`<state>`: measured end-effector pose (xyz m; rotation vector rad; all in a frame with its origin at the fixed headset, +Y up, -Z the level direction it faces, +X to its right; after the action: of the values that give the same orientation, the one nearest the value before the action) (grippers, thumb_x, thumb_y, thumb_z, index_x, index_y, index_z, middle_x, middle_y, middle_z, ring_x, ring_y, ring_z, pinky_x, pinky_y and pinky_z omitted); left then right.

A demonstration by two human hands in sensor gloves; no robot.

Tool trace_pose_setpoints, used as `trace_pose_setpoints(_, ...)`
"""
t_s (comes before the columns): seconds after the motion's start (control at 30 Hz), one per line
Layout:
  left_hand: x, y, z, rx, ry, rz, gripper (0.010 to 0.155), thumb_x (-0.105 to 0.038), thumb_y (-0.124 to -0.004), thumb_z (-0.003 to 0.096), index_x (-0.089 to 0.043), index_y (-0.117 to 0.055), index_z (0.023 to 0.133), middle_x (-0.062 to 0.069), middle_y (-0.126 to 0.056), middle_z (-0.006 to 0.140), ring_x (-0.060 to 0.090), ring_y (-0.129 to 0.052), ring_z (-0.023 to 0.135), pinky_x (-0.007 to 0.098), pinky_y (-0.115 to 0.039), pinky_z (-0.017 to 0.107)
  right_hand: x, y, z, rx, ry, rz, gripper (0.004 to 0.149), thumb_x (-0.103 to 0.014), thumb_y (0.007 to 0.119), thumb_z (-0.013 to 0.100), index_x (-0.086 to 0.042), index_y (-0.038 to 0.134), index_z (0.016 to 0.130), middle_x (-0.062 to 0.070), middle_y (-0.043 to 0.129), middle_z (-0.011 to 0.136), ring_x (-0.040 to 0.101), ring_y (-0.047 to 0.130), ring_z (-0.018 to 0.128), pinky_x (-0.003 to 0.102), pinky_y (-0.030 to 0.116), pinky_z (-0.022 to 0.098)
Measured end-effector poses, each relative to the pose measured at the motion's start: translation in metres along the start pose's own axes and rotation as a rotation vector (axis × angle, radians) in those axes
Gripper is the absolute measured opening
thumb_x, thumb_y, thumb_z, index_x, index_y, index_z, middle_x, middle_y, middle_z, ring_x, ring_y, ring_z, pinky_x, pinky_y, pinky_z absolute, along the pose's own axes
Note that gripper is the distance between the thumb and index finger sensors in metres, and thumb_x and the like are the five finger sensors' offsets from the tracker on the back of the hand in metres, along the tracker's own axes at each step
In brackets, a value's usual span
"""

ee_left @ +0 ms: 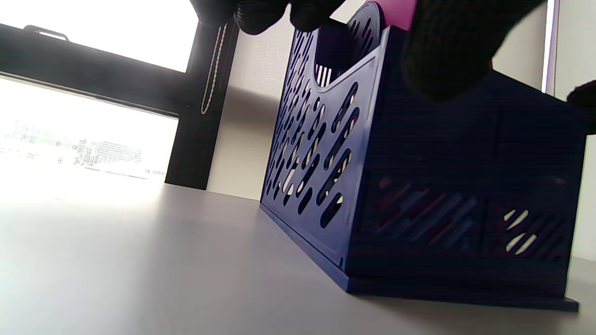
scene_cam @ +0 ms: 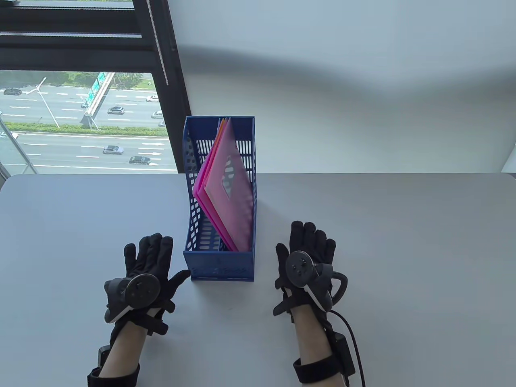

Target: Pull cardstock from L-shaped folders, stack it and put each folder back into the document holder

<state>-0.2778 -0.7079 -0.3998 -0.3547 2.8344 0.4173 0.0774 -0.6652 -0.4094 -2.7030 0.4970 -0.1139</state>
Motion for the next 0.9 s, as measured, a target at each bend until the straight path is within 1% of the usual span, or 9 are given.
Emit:
trace_pose_setpoints(0.1,-0.001,-0.002,0.000,0.005,-0.004,-0.004,0.087,-0.064,-0.078,0.0539,-0.019,-0.040,0.118,0.010,-0.038,0.120,0.041,-0.037,0.115,0.058,-0.013,0.079,-0.032,-0.016,-0.005,0.030,-0.042,0.003,0.076,-0.061,0.074,0.060,-0.028,0.037,0.117,0.005,0.046,0.120,0.037,0.052,0.104,0.057,0.029,0.080)
trace_pose_setpoints(0.2,-0.003,-0.002,0.000,0.003,-0.010,-0.003,0.087,-0.064,-0.077,0.0540,-0.019,-0.040,0.118,0.010,-0.038,0.120,0.040,-0.038,0.115,0.058,-0.013,0.079,-0.057,-0.023,-0.008,0.080,-0.085,0.011,0.079,-0.063,0.076,0.059,-0.028,0.037,0.117,0.003,0.051,0.118,0.036,0.055,0.103,0.058,0.031,0.079)
trace_pose_setpoints(0.27,-0.003,-0.003,0.000,0.003,-0.011,-0.007,0.087,-0.064,-0.077,0.0540,-0.019,-0.040,0.118,0.010,-0.038,0.120,0.040,-0.038,0.115,0.058,-0.013,0.079,-0.073,-0.020,-0.009,0.099,-0.109,-0.003,0.080,-0.065,0.076,0.058,-0.028,0.036,0.118,0.002,0.053,0.117,0.036,0.056,0.103,0.058,0.032,0.079)
trace_pose_setpoints(0.37,-0.003,-0.004,0.000,0.002,-0.011,-0.008,0.086,-0.064,-0.077,0.0540,-0.019,-0.040,0.118,0.010,-0.038,0.120,0.040,-0.038,0.115,0.058,-0.013,0.079,-0.093,-0.006,-0.003,0.081,-0.125,-0.033,0.082,-0.067,0.076,0.057,-0.028,0.036,0.118,0.001,0.055,0.116,0.035,0.057,0.103,0.059,0.033,0.079)
trace_pose_setpoints(0.53,-0.003,-0.005,0.000,0.005,-0.010,-0.014,0.087,-0.064,-0.077,0.0540,-0.019,-0.040,0.118,0.010,-0.038,0.120,0.041,-0.038,0.115,0.058,-0.013,0.079,-0.107,0.012,0.008,0.053,-0.124,-0.081,0.083,-0.070,0.076,0.056,-0.029,0.037,0.117,-0.001,0.058,0.114,0.034,0.057,0.104,0.059,0.033,0.079)
trace_pose_setpoints(0.63,-0.004,-0.005,0.000,0.007,-0.011,-0.017,0.087,-0.064,-0.077,0.0540,-0.019,-0.040,0.118,0.010,-0.038,0.120,0.041,-0.038,0.115,0.058,-0.013,0.079,-0.108,0.017,0.012,0.050,-0.117,-0.075,0.085,-0.072,0.076,0.055,-0.028,0.038,0.117,-0.002,0.061,0.112,0.033,0.059,0.103,0.059,0.032,0.080)
trace_pose_setpoints(0.73,-0.004,-0.006,0.000,0.008,-0.011,-0.022,0.087,-0.064,-0.077,0.0541,-0.019,-0.040,0.118,0.010,-0.038,0.120,0.041,-0.038,0.115,0.058,-0.013,0.079,-0.109,0.020,0.014,0.036,-0.113,-0.077,0.082,-0.072,0.076,0.055,-0.029,0.043,0.117,-0.004,0.069,0.106,0.030,0.063,0.102,0.057,0.033,0.080)
trace_pose_setpoints(0.8,-0.004,-0.007,0.000,0.010,-0.012,-0.026,0.087,-0.064,-0.077,0.0541,-0.019,-0.040,0.118,0.010,-0.038,0.120,0.041,-0.038,0.115,0.058,-0.013,0.079,-0.106,0.022,0.018,0.033,-0.111,-0.124,0.081,-0.072,0.075,0.055,-0.029,0.044,0.116,-0.005,0.070,0.106,0.029,0.063,0.102,0.057,0.033,0.080)
trace_pose_setpoints(0.9,-0.004,-0.007,0.000,0.008,-0.014,-0.029,0.086,-0.064,-0.077,0.0542,-0.019,-0.040,0.118,0.011,-0.038,0.120,0.041,-0.038,0.115,0.059,-0.013,0.079,-0.100,0.025,0.021,0.023,-0.095,-0.096,0.080,-0.073,0.074,0.055,-0.029,0.046,0.116,-0.005,0.072,0.104,0.029,0.065,0.101,0.056,0.034,0.081)
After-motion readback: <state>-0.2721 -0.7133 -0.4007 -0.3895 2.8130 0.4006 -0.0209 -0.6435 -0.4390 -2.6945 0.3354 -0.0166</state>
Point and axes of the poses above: the tracker on the back of each hand, its own x axis roughly to the little-finger side, its own z axis roughly from the wrist to the fingertips, y = z × x, the point moved 5 cm from there along z, roughly from the wrist to the fingertips
